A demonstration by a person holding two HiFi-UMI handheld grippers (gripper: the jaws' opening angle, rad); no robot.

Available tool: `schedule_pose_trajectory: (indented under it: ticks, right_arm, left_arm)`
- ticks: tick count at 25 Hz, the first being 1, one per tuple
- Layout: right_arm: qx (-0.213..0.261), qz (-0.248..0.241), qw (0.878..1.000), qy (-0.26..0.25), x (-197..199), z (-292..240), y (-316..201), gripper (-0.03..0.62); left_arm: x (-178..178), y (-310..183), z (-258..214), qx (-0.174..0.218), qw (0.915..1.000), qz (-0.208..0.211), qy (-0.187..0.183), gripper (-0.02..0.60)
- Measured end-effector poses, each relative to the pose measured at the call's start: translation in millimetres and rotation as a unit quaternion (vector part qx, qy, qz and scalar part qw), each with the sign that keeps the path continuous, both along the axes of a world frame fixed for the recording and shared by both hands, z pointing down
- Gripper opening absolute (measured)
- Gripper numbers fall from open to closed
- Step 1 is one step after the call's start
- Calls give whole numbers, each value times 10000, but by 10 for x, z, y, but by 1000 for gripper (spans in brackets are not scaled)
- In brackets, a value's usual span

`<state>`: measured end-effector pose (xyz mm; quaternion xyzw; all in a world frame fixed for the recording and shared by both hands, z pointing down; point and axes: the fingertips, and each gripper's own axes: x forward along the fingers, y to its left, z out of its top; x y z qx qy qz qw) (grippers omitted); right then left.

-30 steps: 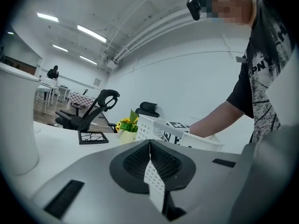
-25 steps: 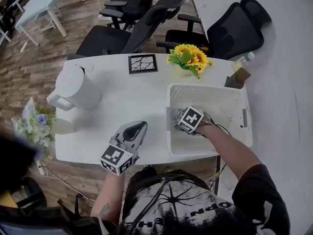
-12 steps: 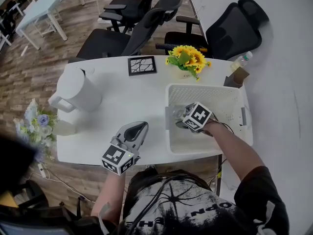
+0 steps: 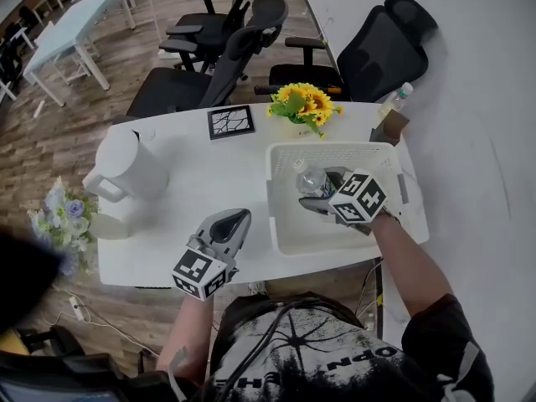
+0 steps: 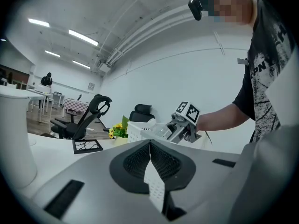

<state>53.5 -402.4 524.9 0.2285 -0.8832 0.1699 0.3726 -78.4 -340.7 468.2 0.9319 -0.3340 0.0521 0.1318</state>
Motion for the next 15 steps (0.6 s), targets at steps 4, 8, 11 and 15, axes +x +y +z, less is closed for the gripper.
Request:
schedule_pose_trajectory:
  ticks: [4,8,11,15]
  right_arm:
    - [559,144,9972,-479,-7,-524,2,319]
    - [1045,314,9902,-876,-22,-958,2,319]
    - [1321,360,9845,-1093,-33,-1185,27,320]
    - [1599,342,9763,-1418,-42,-1406,68,319]
  left_arm:
    - [20,79,-93,108,9999,34,-33,11]
    - [12,164,-189,241,9997,55,-74,11]
    - [-2,222,-252,357,9993,39,-137,11]
    - [-5,300,-336,487,9985,-139,-217,11]
